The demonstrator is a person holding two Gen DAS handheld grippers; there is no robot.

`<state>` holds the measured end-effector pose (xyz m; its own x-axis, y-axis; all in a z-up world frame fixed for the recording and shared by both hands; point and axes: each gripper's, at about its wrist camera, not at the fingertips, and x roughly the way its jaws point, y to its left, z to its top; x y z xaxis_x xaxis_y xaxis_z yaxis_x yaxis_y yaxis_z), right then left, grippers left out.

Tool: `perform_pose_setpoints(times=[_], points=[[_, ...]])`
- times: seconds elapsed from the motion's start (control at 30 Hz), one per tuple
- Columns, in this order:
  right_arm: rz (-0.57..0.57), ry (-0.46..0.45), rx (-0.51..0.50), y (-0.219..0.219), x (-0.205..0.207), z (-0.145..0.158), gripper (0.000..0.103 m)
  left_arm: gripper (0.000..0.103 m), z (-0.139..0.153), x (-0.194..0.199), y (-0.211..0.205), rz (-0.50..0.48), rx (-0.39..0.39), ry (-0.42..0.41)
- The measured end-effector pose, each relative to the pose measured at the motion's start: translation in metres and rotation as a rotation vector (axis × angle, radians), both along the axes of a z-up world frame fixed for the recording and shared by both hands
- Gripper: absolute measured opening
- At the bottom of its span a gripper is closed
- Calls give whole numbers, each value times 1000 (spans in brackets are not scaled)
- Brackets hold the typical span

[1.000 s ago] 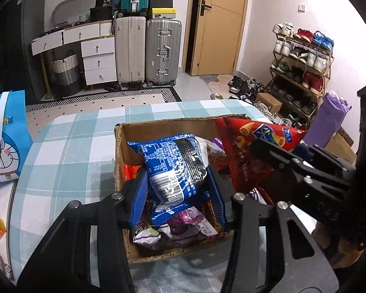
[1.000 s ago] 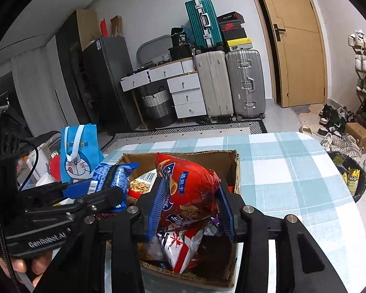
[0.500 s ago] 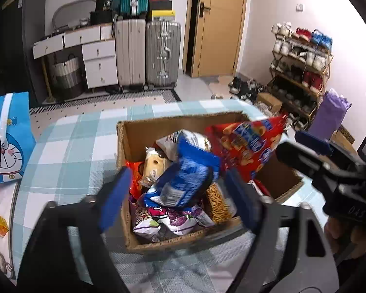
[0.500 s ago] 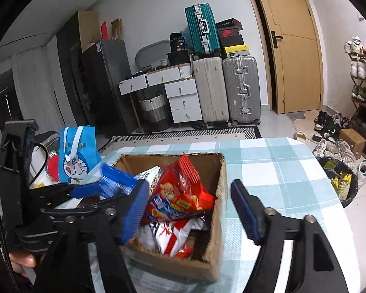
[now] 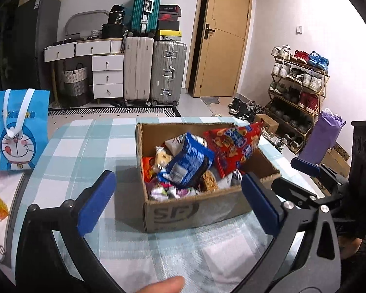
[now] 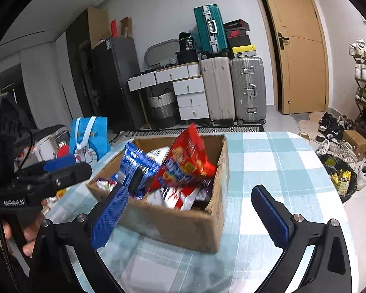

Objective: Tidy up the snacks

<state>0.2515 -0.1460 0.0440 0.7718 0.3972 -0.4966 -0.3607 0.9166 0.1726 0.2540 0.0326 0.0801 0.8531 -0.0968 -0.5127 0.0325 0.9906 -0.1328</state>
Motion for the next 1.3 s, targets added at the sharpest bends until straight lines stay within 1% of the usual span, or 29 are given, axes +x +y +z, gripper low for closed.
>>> perform_pose_setpoints(times=[0.3,0.43,0.63,0.77,1.07,1.3], points=[[41,-22,0,2,-24,-11,103,103,-25,-27,-2,27,46,-22],[63,-41,-2,5,-31,-15,103,103,-35,-37,1,46,40,-37],[86,-73,-20,10,-41,-19,103,103,-46,-46,5,85,53,-52],[95,-81,-31,12,-48,-23,103,103,-50,-52,7,95,43,-67],[92,-108,-36,11,-52,-27,103,103,-61,-54,0,89,80,-81],[71,-131,-15,4,-55,-27,103,103,-61,-57,4,95,68,-93]])
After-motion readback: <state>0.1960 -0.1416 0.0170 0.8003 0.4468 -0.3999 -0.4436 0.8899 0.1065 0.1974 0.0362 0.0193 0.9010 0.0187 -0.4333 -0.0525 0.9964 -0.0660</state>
